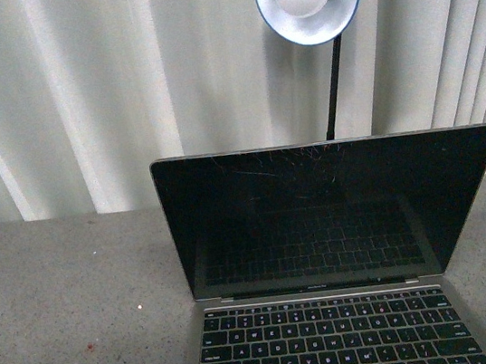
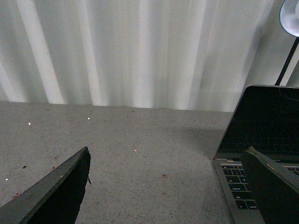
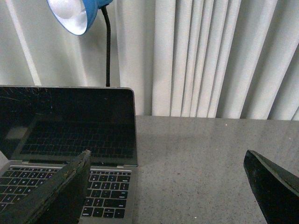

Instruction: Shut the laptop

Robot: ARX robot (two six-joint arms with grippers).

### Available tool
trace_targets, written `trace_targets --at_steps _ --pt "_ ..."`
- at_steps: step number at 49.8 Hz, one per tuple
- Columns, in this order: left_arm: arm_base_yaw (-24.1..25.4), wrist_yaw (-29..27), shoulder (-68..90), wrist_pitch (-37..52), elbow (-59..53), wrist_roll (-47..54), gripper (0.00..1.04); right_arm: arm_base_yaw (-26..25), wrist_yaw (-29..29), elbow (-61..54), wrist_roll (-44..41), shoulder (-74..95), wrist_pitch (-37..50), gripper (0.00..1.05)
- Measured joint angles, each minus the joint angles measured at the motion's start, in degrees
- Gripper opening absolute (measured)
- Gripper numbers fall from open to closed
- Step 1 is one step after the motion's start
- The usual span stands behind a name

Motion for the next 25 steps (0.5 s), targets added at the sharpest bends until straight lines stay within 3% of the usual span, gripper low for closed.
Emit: trace_targets --at_steps 25 --pt "0.0 0.0 0.0 0.0 0.0 0.0 0.98 0.0 0.0 0.0 0.0 0.0 0.0 0.97"
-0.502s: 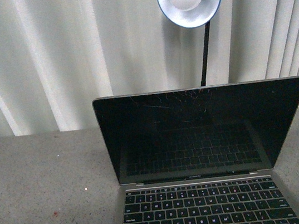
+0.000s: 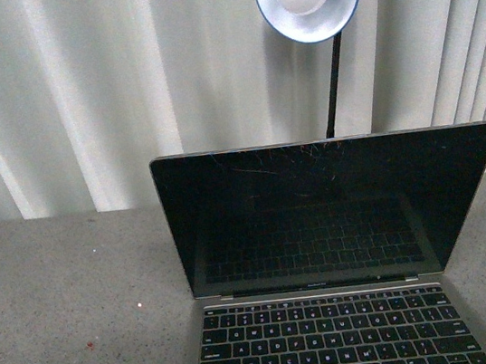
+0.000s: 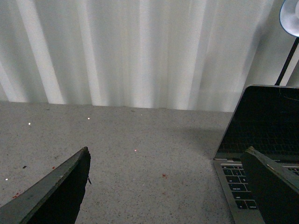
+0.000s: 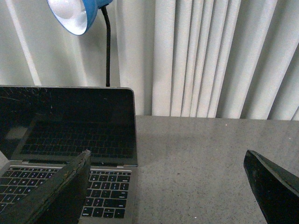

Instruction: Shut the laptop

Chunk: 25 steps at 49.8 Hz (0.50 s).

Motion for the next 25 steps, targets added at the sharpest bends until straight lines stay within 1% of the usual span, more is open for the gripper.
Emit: trace_targets --at_steps 25 --pt "0.0 0.0 0.0 0.0 0.0 0.0 0.98 0.0 0.0 0.0 0.0 0.0 0.0 0.97"
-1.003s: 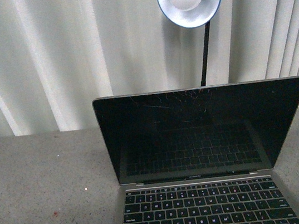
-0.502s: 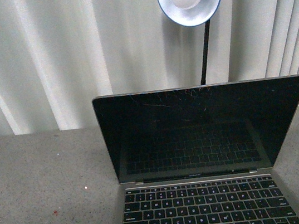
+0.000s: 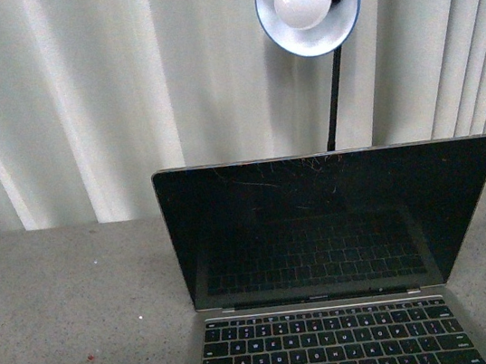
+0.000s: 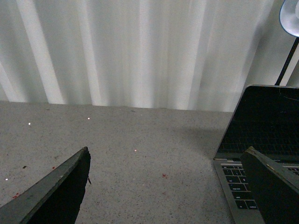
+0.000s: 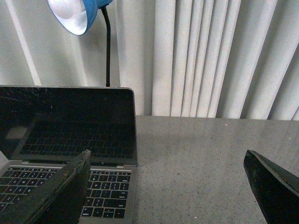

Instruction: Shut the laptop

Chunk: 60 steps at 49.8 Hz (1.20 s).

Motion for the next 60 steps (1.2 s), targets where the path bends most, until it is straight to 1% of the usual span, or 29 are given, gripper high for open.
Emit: trace_targets --at_steps 15,17,18,19,20,21,23,25,28,34,42,45,49,52,54,57,60 --pt "-0.1 -0.1 0.1 -0.1 0.1 0.0 0.98 0.0 0.0 0.0 0.0 0.0 0.0 0.97" --pt "-2.9 -9.3 2.7 -5.8 1.7 -3.7 0.98 0.0 0.0 0.0 0.0 0.0 0.0 0.97" --pt "-4.6 -15.0 5.1 -9.6 3.0 -5.9 0.98 0.0 0.0 0.0 0.0 0.0 0.0 0.97" --pt "-5.1 -18.3 6.7 -11.5 3.5 -7.7 0.98 0.3 1.1 0.0 -0.3 0.3 -0.3 0.97" --pt "-5.6 -21.0 7.7 -12.6 3.6 -9.5 0.98 1.2 3.9 0.3 -0.9 0.7 -1.4 0.97" --pt "-5.7 -22.5 8.4 -13.2 3.6 -10.5 0.98 2.1 7.1 0.7 -1.7 1.3 -2.4 0.97" --pt "-5.6 -22.5 8.9 -13.5 3.4 -11.6 0.98 3.4 12.5 0.9 -3.0 3.3 -2.2 0.97" --pt "-5.2 -22.8 8.8 -13.4 3.5 -13.0 0.98 3.7 14.0 0.9 -3.6 4.8 -1.5 0.97" --pt "-4.4 -22.6 8.3 -12.4 3.5 -14.0 0.98 3.7 14.3 0.9 -4.9 7.4 1.1 0.97" --pt "-3.6 -20.9 8.6 -9.9 3.5 -15.1 0.98 2.2 11.9 1.0 -6.1 12.2 8.2 0.97" --pt "-1.9 -17.6 13.2 -2.4 3.3 -15.1 0.98 -0.7 7.5 1.5 -7.7 24.7 21.4 0.97" --pt "-1.0 -16.3 17.3 2.6 3.3 -14.9 0.98 -1.4 6.1 2.5 -8.1 29.4 26.0 0.97" --pt "0.5 -14.0 26.7 12.7 3.5 -13.5 0.98 -2.9 4.0 6.2 -8.4 40.5 34.3 0.97" --pt "1.6 -12.1 36.0 21.1 5.0 -12.4 0.98 -3.5 2.9 9.2 -10.1 48.2 39.8 0.97" --pt "2.0 -10.9 43.1 27.1 7.1 -10.8 0.98 -3.8 1.7 11.4 -11.3 52.5 41.8 0.97" --pt "1.9 -9.2 52.0 33.9 10.7 -8.1 0.98 -4.2 -0.1 15.3 -13.9 58.4 44.1 0.97" --pt "1.5 -7.1 59.8 38.7 15.1 -4.4 0.98 -4.4 -2.6 19.4 -17.8 64.0 46.4 0.97"
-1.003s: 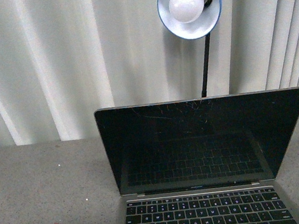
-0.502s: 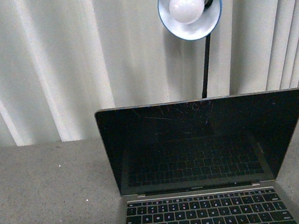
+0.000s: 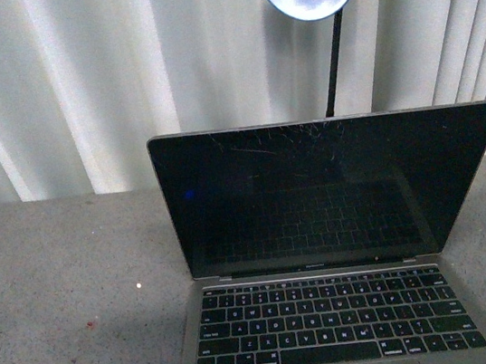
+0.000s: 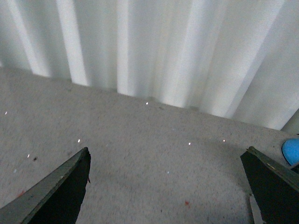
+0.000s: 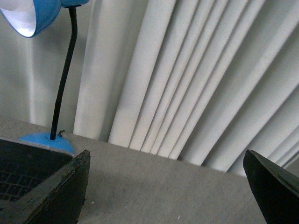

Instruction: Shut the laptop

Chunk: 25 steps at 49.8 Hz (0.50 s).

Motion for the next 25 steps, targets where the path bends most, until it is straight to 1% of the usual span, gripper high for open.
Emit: trace_targets --at_steps 4,7,11,13,20,25 --pt "-0.8 3.3 7.9 1.1 5.9 5.6 0.98 -0.5 -5.7 6.4 -7.1 6.5 -0.9 0.97" --pt "-1.4 5.8 12.2 0.7 10.1 9.8 0.98 -1.0 -9.5 11.8 -13.1 10.7 -4.2 0.97" --pt "-2.6 8.9 17.3 -0.8 17.0 16.8 0.98 -1.9 -12.7 18.2 -19.4 15.0 -8.8 0.97" --pt "-3.1 9.8 19.2 -1.7 19.9 20.0 0.98 -2.3 -13.6 21.7 -22.5 17.3 -10.4 0.97" --pt "-4.9 11.5 24.3 -4.9 28.3 29.2 0.98 -3.1 -15.7 29.2 -29.5 22.1 -15.5 0.97" --pt "-6.6 14.1 28.4 -10.1 35.8 38.5 0.98 -3.7 -18.9 34.6 -34.6 25.4 -20.8 0.97"
